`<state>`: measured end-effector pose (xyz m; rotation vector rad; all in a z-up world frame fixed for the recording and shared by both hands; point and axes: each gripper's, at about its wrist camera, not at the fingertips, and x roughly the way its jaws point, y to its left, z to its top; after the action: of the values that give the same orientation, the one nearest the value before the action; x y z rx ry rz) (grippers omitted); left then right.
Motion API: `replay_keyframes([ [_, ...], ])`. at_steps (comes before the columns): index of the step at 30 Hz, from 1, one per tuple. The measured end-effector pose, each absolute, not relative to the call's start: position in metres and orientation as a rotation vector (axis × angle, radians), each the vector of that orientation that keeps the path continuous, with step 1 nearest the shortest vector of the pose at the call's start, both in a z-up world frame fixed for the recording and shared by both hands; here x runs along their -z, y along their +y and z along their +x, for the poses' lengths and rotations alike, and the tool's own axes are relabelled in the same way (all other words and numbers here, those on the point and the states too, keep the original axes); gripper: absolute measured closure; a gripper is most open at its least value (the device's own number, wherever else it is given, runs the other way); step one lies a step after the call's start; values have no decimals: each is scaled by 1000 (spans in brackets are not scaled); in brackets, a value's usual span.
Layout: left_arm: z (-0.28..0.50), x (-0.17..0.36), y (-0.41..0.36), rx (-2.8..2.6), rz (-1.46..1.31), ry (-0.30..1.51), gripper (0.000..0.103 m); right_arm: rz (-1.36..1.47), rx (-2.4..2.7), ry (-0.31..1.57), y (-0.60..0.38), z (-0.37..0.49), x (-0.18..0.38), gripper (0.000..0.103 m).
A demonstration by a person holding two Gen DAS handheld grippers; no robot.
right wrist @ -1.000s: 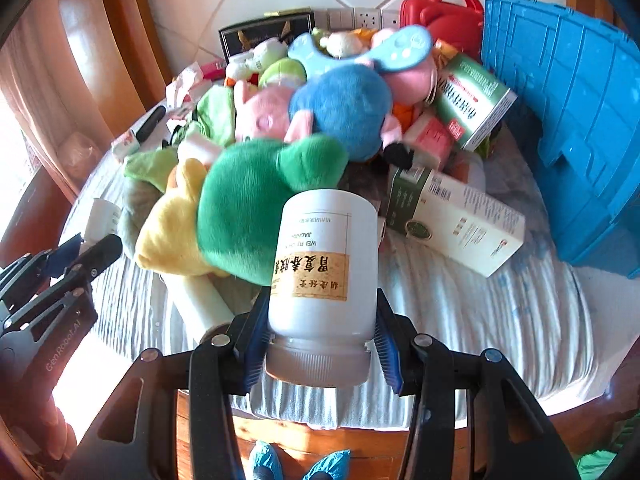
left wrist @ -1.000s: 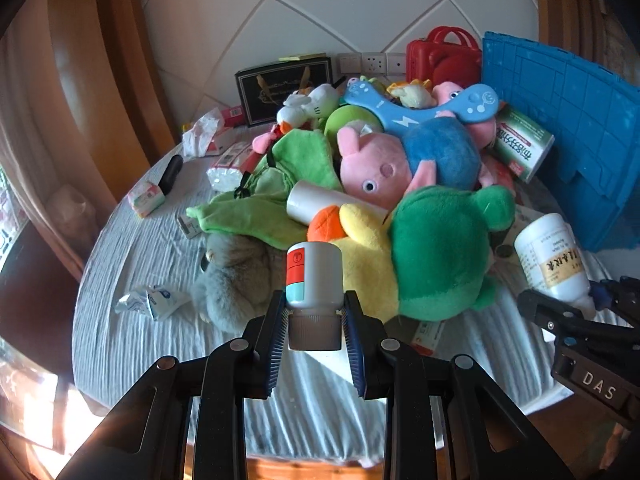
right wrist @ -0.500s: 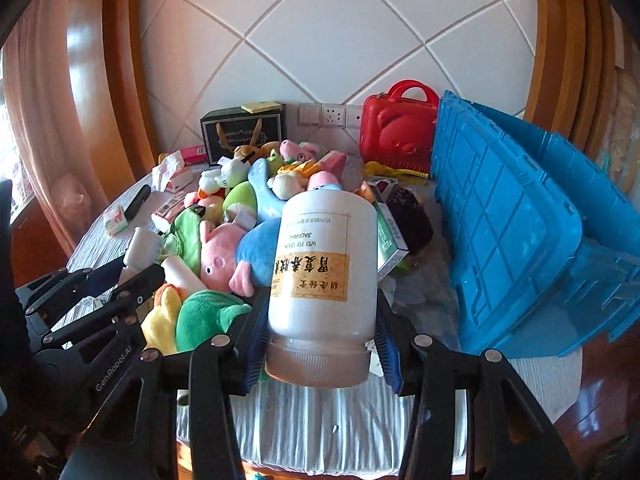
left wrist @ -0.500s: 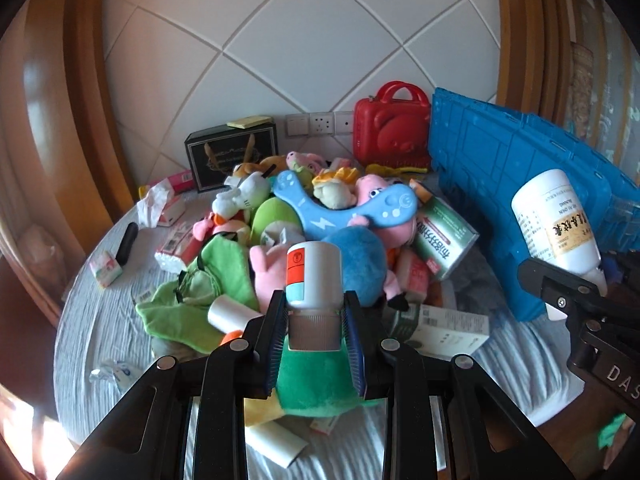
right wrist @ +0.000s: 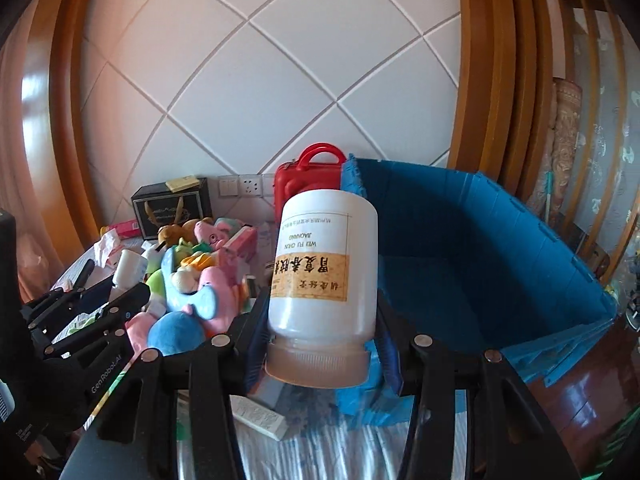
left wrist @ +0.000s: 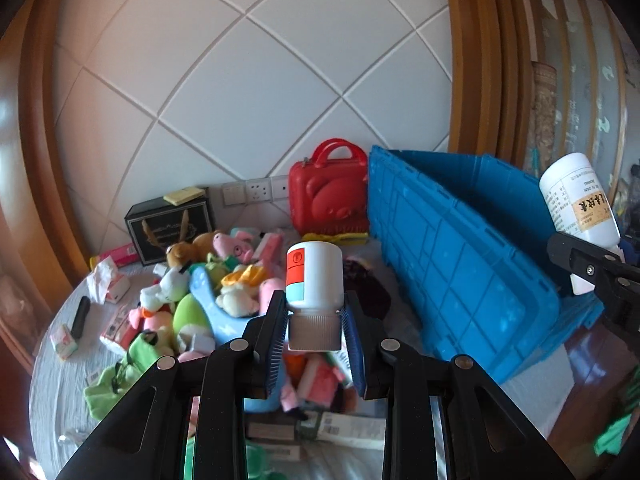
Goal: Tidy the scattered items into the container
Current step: 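Carry both bottles over the blue crate and open both tools to drop them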
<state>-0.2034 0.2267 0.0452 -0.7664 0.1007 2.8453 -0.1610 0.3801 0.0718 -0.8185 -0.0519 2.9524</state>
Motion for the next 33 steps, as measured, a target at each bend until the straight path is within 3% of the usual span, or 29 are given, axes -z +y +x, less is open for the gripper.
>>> replay_keyframes([
  [8,-228,-95,396,-2753,-680,50,76,-898,-2810,-121,540,-192,-71,57],
  [13,-256,-77,483,-2646,-870,121,76,-1058,-2729,-114,615,-211,-44,57],
  [18,-270,-39,523,-2547,-1151,191,76,-1131,-2700,-132,653,-223,-24,57],
  [27,-270,-14,535,-2555,-1218,257,76,-1190,-2714,-130,661,-235,-8,57],
  [29,-269,-13,535,-2563,-1209,264,73,-1178,-2716,-121,664,-236,-10,57],
  [33,-268,-11,533,-2578,-1191,270,51,-1153,-2720,-101,670,-237,-13,57],
])
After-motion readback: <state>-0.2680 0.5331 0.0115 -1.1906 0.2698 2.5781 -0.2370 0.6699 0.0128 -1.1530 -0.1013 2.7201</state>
